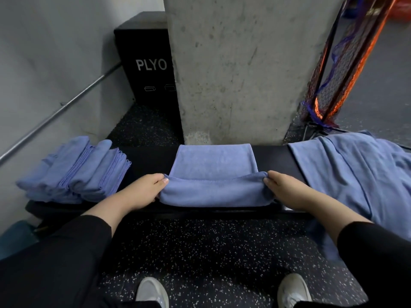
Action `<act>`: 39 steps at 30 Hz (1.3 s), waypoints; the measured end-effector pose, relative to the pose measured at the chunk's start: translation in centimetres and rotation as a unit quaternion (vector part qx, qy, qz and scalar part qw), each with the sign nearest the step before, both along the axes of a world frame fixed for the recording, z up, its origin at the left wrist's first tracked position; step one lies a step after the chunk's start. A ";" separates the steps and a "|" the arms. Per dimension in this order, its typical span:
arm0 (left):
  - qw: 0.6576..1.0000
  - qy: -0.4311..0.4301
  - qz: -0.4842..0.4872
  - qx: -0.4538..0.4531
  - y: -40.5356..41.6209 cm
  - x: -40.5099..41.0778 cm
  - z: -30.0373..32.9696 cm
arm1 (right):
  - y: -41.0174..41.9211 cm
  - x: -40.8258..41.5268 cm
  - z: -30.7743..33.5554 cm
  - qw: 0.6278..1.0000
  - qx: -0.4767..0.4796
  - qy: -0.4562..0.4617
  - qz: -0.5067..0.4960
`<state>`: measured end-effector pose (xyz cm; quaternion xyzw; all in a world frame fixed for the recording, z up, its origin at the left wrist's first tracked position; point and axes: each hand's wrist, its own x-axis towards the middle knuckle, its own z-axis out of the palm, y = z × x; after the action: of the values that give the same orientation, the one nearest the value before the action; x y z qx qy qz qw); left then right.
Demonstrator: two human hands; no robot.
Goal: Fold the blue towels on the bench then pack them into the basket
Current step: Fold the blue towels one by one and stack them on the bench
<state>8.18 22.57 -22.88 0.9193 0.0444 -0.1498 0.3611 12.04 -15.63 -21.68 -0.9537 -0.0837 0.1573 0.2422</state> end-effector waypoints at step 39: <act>0.967 -0.057 -0.084 0.235 -5.6 3.9 -0.6 | 4.0 3.0 -1.5 0.999 -0.010 -0.038 -0.018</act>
<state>12.05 16.95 -23.52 0.9858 -0.0200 -0.1125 0.1231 15.08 -11.58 -23.19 -0.9628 -0.0742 0.1170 0.2319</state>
